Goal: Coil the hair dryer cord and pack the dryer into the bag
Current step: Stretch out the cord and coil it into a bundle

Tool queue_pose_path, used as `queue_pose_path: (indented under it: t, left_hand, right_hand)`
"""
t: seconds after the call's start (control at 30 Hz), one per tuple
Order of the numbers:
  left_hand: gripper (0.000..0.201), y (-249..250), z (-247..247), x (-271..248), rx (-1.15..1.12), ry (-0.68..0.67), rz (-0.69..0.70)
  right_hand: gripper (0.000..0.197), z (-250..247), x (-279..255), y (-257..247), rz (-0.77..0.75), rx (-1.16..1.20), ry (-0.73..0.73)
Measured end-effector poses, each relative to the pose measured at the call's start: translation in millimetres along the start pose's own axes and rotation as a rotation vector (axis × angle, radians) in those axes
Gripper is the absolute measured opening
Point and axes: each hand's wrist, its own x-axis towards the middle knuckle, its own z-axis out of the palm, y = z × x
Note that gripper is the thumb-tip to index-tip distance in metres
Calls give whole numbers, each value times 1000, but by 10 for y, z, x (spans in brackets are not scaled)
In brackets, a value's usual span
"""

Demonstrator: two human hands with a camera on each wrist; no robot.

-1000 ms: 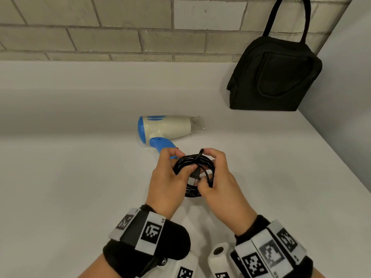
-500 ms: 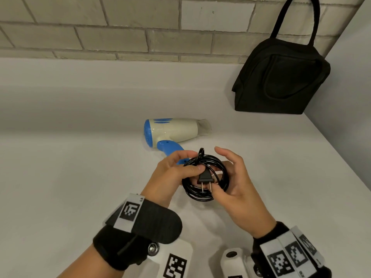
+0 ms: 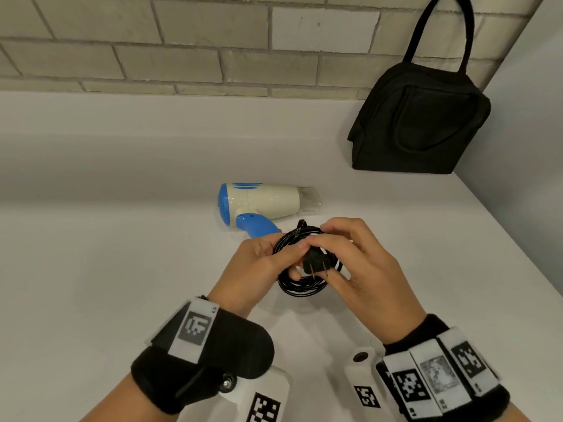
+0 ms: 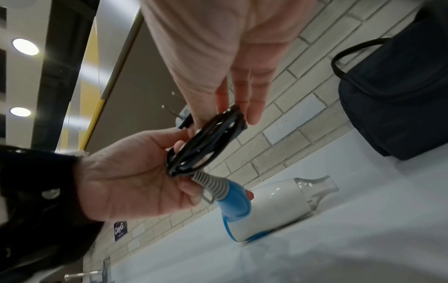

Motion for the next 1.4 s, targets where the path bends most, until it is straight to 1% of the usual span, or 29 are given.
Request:
queue_pose_path:
  t: [0.1, 0.13, 0.27, 0.37, 0.43, 0.47, 0.57, 0.7, 0.8, 0.83, 0.9, 0.97, 1.03, 1.13, 1.17, 1.2, 1.27, 1.33, 1.4]
  left_hand:
    - [20, -53, 55, -17, 126, 70, 90]
    - [21, -70, 69, -27, 155, 83, 109]
    - [23, -65, 130, -65, 214, 96, 166]
    - [23, -67, 171, -72, 303, 109, 211]
    - [12, -93, 201, -60, 273, 148, 222]
    - [10, -100, 208, -43, 245, 168, 224]
    - [18, -78, 204, 0, 198, 206, 216]
    - [30, -17, 181, 8, 52, 237, 177]
    - [36, 21, 180, 9, -29, 220, 182]
    - [35, 30, 186, 12, -37, 208, 196]
    - [32, 27, 196, 26, -26, 185, 235]
    - [33, 0, 213, 38, 12, 187, 298]
    - [30, -45, 234, 45, 71, 196, 383]
    - [28, -132, 239, 64, 169, 180, 492]
    - [28, -166, 229, 77, 204, 184, 507]
    - [28, -197, 215, 87, 231, 187, 509]
    - [27, -267, 193, 73, 256, 192, 484]
    - [24, -325, 169, 33, 259, 211, 436]
    - [22, -343, 153, 8, 225, 224, 396]
  right_hand:
    - [44, 8, 38, -13, -23, -79, 4]
    - [42, 10, 49, -10, -24, -92, 16]
    - [21, -5, 66, 21, -72, -113, 89]
    - [19, -11, 54, 34, -110, -131, 80]
    - [20, 10, 54, 15, -124, -137, 64]
    - [20, 19, 57, 2, -133, -145, 64]
    - [26, 26, 59, -28, -164, -162, 67]
    - [30, 15, 53, -43, -180, -95, 60]
    - [23, 23, 58, -49, -92, 55, 122]
    - [23, 18, 64, -52, -42, 127, 155]
    - [30, 13, 71, -49, 34, 256, 223]
    - [32, 9, 73, -45, 80, 375, 278]
    - [31, 0, 71, -40, 120, 482, 306]
    - [15, -6, 73, -40, 160, 563, 305]
    - [14, 8, 67, -33, 173, 584, 302]
    - [17, 32, 56, -23, 207, 617, 296]
    - [23, 117, 16, -11, 332, 726, 287]
    - [22, 231, -18, -17, 442, 841, 263]
    - [18, 289, -13, -43, 501, 883, 250]
